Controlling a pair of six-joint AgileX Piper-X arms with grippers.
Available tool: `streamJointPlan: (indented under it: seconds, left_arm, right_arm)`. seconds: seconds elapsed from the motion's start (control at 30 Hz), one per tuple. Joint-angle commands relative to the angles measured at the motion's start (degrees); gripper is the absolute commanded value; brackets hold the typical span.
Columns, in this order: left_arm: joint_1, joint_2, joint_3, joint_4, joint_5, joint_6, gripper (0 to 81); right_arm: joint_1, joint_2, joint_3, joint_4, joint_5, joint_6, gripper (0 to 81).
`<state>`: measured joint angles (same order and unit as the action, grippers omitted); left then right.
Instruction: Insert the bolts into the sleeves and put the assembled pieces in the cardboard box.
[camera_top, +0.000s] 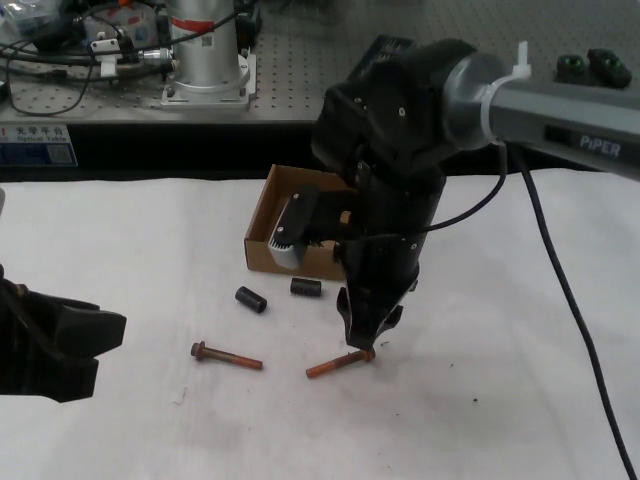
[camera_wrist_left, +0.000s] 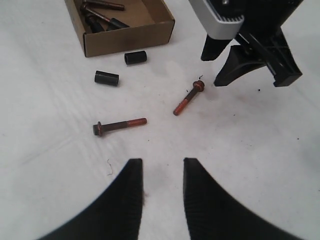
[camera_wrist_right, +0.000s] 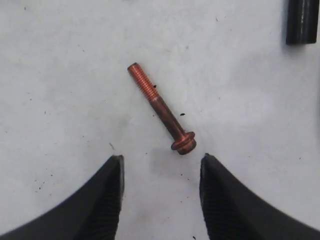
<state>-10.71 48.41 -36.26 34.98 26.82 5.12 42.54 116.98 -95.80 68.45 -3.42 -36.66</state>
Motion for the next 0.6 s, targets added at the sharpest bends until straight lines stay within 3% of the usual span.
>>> streamJointPlan:
  seconds: [0.0, 0.57]
  left_arm:
    - [0.1, -0.4, -0.3, -0.2, -0.9, 0.0, 21.2]
    - [0.1, -8.4, -0.3, -0.2, -0.9, 4.0, 21.2]
  right_arm:
    - [-0.4, -1.4, -0.3, -0.5, -2.9, -3.4, 35.6]
    - [0.8, -0.4, 3.9, -6.0, -3.8, -9.5, 35.6]
